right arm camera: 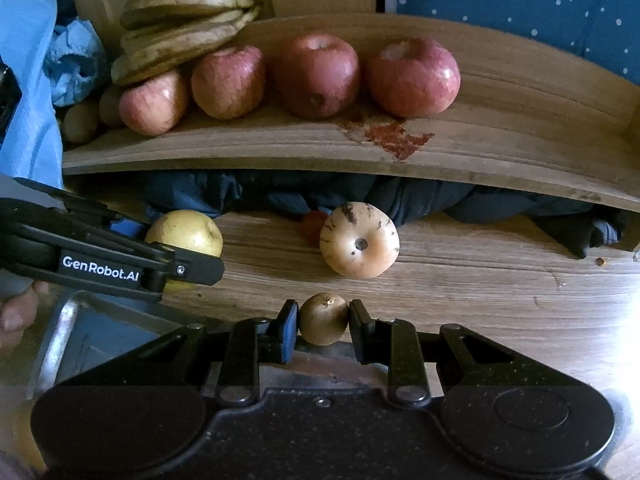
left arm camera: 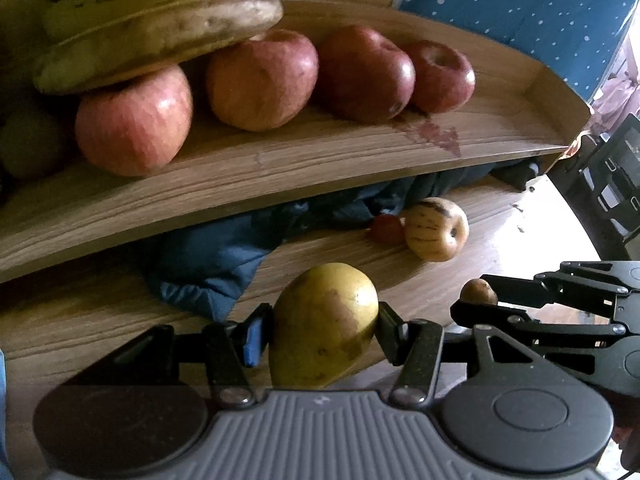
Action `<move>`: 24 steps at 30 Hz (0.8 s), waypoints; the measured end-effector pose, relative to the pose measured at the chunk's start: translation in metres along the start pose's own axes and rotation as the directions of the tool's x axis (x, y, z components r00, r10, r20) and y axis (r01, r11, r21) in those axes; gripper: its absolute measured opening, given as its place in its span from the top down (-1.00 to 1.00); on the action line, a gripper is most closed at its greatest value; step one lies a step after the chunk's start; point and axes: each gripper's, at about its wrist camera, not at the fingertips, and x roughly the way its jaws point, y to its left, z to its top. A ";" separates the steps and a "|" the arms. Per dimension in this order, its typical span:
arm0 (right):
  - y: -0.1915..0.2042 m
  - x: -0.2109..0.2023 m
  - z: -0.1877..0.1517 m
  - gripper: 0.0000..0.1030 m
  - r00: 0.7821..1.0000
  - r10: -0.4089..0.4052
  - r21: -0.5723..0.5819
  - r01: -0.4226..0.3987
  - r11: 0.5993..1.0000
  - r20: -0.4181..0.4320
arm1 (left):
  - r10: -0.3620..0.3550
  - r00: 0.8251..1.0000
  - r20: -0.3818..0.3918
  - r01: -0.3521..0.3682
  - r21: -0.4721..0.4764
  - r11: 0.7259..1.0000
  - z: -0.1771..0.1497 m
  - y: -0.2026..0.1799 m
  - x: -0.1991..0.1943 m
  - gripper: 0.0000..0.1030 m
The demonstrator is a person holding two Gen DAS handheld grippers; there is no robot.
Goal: Organize fruits
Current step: 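Carry the yellow pear and small brown fruit over the tray, lowering both tools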
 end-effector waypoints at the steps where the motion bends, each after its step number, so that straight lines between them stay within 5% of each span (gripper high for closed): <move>1: 0.000 -0.003 -0.001 0.44 1.000 0.001 -0.003 -0.001 1.000 0.004 | -0.001 1.000 0.004 0.001 0.001 1.000 -0.001 -0.003 -0.001 -0.15; 24: -0.007 -0.065 -0.047 0.44 0.998 0.033 -0.056 -0.031 0.998 0.045 | -0.010 0.999 0.032 0.010 -0.002 1.000 -0.048 -0.058 -0.032 -0.15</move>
